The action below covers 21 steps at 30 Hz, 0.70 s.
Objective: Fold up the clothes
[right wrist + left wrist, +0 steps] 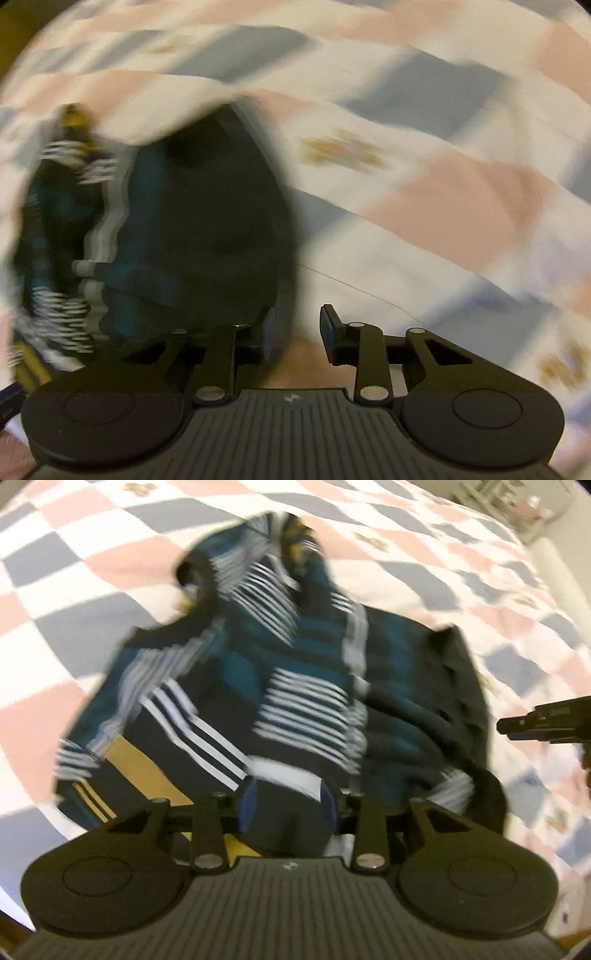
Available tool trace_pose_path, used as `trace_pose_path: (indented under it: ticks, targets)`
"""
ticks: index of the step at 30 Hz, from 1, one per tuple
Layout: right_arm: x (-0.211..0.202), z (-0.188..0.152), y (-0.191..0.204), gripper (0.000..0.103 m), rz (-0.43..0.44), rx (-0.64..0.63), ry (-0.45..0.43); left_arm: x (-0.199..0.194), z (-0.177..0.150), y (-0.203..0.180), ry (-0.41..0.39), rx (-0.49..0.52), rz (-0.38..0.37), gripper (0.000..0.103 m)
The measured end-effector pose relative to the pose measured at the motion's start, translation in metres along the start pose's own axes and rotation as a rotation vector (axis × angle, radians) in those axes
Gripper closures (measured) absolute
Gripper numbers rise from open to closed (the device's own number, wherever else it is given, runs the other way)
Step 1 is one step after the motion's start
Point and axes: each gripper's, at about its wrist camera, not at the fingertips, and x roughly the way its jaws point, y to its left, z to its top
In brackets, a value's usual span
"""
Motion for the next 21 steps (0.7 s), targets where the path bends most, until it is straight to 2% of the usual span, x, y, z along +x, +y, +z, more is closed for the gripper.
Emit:
trace_pose_path:
  ticks: [2,7,10,12,15,19,20,21]
  targets:
    - [0.007,0.009,0.03,0.064,0.098,-0.065,-0.003,0.006,0.015,0.007,-0.023,0.0,0.029,0.075]
    - [0.031,0.028,0.114,0.064,0.314,-0.213,0.02,0.03,0.05,0.021,-0.045,0.036,0.062,0.076]
    - [0.051,0.041,0.156,0.064,0.387,-0.253,0.044,0.05,0.066,0.017,-0.039,0.125,0.097,0.069]
    - [0.061,0.052,0.179,0.061,0.398,-0.259,0.043,0.064,0.072,0.015,-0.027,0.178,0.118,0.066]
    - [0.075,0.072,0.207,0.046,0.391,-0.272,0.024,0.084,0.076,0.016,0.004,0.23,0.132,0.07]
    - [0.099,0.082,0.224,0.045,0.37,-0.3,0.035,0.094,0.071,0.015,0.034,0.244,0.104,0.094]
    - [0.105,0.083,0.226,0.045,0.359,-0.311,0.042,0.093,0.069,0.014,0.033,0.246,0.106,0.101]
    - [0.111,0.084,0.229,0.067,0.348,-0.323,0.049,0.083,0.065,0.018,0.022,0.228,0.102,0.101]
